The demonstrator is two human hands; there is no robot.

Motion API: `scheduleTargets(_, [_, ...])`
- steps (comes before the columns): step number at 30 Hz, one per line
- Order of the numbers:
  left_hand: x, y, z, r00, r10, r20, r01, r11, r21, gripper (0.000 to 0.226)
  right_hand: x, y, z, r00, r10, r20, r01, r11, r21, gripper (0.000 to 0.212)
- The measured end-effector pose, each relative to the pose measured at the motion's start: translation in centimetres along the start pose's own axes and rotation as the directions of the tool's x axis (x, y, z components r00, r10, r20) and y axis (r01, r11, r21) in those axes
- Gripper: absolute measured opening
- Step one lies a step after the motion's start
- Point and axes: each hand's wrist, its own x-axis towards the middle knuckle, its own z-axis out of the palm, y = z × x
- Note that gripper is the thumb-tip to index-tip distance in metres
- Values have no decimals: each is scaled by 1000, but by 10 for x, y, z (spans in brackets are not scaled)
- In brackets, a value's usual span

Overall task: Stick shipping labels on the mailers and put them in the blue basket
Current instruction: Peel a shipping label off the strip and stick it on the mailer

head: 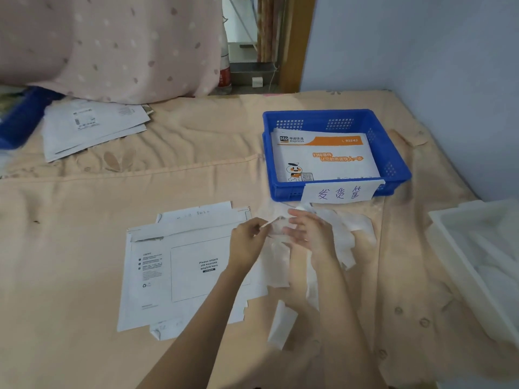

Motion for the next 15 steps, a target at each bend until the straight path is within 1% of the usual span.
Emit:
scheduleTargets(1, [-1, -1, -7, 999, -53, -8, 53, 998, -41, 22, 1, 5, 5, 994, -93, -55, 85, 987, -137, 13])
scheduleTargets(2, [-2, -3, -15, 996, -94, -9, 93, 993, -79, 24, 1, 9, 12, 986, -155, -67, 132, 956, -262, 17])
scheduleTargets(3, [-3, -5, -22, 992, -128, -6, 126, 985, -116, 26, 1, 14, 18, 985, -166, -51, 140, 932, -333, 27])
scheduleTargets(4, [-4, -7, -28, 987, -158, -4, 156, 978, -139, 26, -1, 19, 24, 989, -145, -19, 129, 926, -356, 36])
scheduleTargets(5, [-6, -11, -34, 983, -184, -6, 181, 970, -161, 25, -2, 23, 30, 994, -107, 18, 107, 931, -350, 40])
scheduleTargets(7, [-11, -18, -44, 973, -229, -28, 219, 957, -190, 26, -5, 31, 41, 994, -6, 106, 42, 936, -349, 32])
scheduleTargets(9, [-17, -29, -53, 964, -259, -53, 246, 951, -185, 28, -7, 41, 51, 980, 92, 178, -14, 919, -394, 27])
scheduleTargets(11, [-22, -38, -62, 959, -277, -59, 267, 954, -138, 26, -6, 52, 62, 971, 151, 183, -70, 919, -388, 22])
scheduleTargets(13, [-27, -44, -71, 953, -301, -39, 295, 950, -103, 18, -6, 58, 72, 965, 209, 156, -151, 936, -319, 11])
scheduleTargets(15, [-29, -49, -78, 943, -333, 3, 331, 936, -123, 15, -8, 60, 81, 959, 238, 155, -190, 943, -273, 16])
